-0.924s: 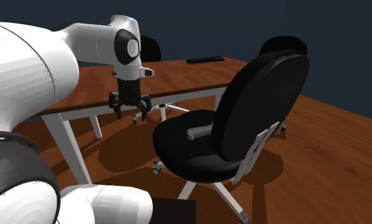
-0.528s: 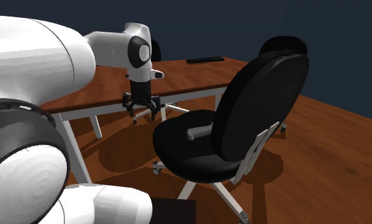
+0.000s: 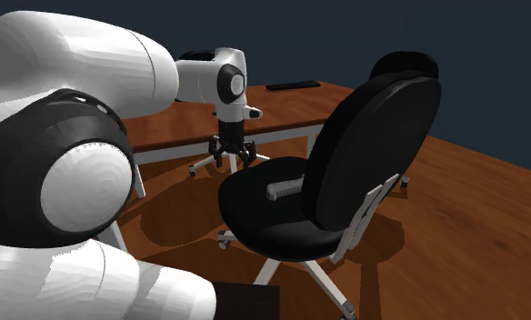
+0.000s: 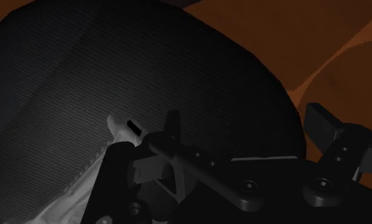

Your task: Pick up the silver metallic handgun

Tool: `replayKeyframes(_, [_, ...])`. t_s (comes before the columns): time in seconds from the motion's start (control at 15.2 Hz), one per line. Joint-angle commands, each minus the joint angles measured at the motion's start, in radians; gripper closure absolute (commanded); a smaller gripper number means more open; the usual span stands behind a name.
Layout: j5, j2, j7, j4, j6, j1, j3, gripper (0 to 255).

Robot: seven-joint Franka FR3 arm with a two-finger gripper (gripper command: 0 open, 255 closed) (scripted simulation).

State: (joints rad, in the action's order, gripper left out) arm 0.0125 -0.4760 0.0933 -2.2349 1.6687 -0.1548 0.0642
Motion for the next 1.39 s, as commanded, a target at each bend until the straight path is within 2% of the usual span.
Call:
replayKeyframes(0.0, [0.014,0.060,0.031,0.020,0.094,-0.024,0.013,0])
replayKeyframes(0.59, [0.061,0.295,0.147,0.167,0.200,-0.116,0.081,0])
replayKeyframes(1.19, [0.077,0.512,0.249,0.346,0.257,-0.201,0.164,0])
replayKeyframes(1.32, [0.076,0.523,0.254,0.343,0.271,-0.205,0.167,0])
